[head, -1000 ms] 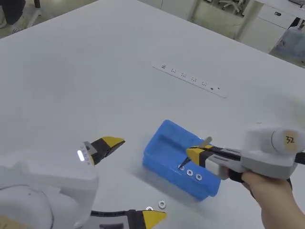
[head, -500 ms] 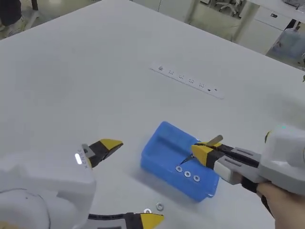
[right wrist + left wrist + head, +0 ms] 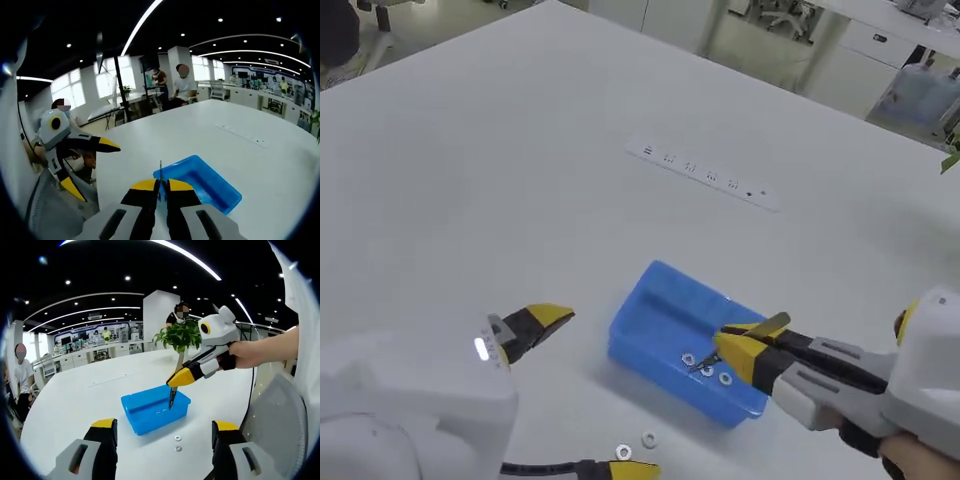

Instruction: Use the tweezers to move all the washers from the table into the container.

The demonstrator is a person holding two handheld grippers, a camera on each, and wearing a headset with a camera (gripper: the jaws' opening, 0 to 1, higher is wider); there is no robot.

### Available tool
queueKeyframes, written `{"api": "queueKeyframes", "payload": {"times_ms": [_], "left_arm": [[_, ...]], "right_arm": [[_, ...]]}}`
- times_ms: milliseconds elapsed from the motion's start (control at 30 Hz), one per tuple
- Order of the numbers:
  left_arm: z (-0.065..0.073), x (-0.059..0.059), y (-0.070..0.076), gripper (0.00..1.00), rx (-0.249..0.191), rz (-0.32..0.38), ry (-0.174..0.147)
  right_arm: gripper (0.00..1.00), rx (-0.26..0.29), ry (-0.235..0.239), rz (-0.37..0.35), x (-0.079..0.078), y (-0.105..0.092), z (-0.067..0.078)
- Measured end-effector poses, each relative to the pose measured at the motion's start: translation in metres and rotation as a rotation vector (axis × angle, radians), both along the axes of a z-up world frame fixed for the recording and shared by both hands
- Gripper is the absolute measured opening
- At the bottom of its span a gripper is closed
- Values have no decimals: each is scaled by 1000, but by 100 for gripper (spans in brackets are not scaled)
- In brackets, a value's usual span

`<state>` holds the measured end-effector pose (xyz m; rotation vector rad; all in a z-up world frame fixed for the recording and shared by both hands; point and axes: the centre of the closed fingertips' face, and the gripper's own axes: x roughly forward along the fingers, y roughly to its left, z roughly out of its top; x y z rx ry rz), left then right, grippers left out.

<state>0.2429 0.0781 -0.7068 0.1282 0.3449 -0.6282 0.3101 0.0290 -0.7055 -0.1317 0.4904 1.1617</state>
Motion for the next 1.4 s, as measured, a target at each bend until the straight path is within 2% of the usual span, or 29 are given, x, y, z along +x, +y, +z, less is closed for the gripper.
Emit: {"api": "queueKeyframes", "payload": {"times_ms": [200,467,633,833,967,1100,1167,1300,1400], "left_arm": [[-1,0,0,78,6,-2,2],[-1,0,1,78,5,5,1],[-1,0,1,77,7,3,2],[-1,0,1,77,8,3,3],[-1,0,1,77,10,6,3],[-1,0,2,77,8,8,4],[-1,0,2,77,9,8,4],[-1,0,2,77,9,8,4],[-1,0,2,77,10,7,4]], "right_arm": [[3,-17,30,28,-11,7,-16],[3,-51,87,43,-20,9,-45],[3,-78,102,44,-24,9,-59],[3,-96,107,53,-27,8,-67],[3,-100,87,67,-29,10,-66],[3,-135,31,107,-32,13,-67],[2,-156,-12,137,-34,14,-66],[2,-175,-21,153,-38,15,-66],[2,-164,-20,159,-39,15,-61]]}}
